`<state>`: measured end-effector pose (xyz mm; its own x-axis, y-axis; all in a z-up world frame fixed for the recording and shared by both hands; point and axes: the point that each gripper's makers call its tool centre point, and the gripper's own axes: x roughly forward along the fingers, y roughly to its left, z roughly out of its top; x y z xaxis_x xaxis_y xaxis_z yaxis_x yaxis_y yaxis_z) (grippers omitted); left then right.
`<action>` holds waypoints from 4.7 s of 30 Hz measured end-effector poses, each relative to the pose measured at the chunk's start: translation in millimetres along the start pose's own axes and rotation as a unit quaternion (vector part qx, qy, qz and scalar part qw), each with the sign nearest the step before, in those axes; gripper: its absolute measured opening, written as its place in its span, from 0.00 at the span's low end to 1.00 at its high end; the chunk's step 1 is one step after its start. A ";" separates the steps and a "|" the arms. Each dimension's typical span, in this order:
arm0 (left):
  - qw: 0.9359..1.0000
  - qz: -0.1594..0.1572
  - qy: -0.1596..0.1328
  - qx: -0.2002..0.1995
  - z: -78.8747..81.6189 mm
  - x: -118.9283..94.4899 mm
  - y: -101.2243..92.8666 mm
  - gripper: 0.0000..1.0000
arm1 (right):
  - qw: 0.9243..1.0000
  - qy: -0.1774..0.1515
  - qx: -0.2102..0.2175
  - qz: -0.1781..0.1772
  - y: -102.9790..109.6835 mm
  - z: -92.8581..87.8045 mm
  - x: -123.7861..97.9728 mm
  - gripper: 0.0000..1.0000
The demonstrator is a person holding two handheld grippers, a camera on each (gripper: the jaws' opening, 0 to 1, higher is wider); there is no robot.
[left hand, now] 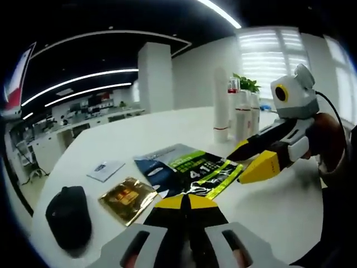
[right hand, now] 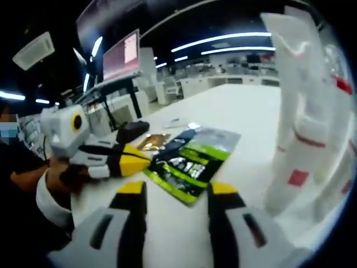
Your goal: Arrange the skincare products in the storage area until every visible bottle or jar stands upright without overlapping.
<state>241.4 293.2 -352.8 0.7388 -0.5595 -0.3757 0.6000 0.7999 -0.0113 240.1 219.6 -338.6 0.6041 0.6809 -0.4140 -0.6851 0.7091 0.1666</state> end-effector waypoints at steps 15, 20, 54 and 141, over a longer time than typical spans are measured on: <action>1.000 -0.003 -0.002 -0.002 0.3 3.1 -1.1 0.00 | 0.995 -0.044 0.086 0.007 -5.6 8.6 -1.9 0.36; 1.000 -0.003 -0.003 0.000 0.5 3.6 -0.8 0.00 | 0.997 -0.032 0.063 -0.003 -7.6 5.6 -1.2 0.33; 1.000 0.001 -0.007 0.022 1.8 4.1 -2.9 0.00 | 0.999 -0.041 0.005 -0.030 -13.6 5.3 -0.2 0.00; 0.823 -0.290 -0.336 -0.355 120.0 -74.3 -27.3 0.16 | 0.945 -0.290 0.064 0.141 49.5 128.2 -115.3 0.00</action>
<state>207.0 286.8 -213.4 0.5371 -0.6946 0.4786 0.7571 0.1468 -0.6366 188.7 199.7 -167.8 0.5523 0.8051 0.2163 -0.8195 0.4766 0.3183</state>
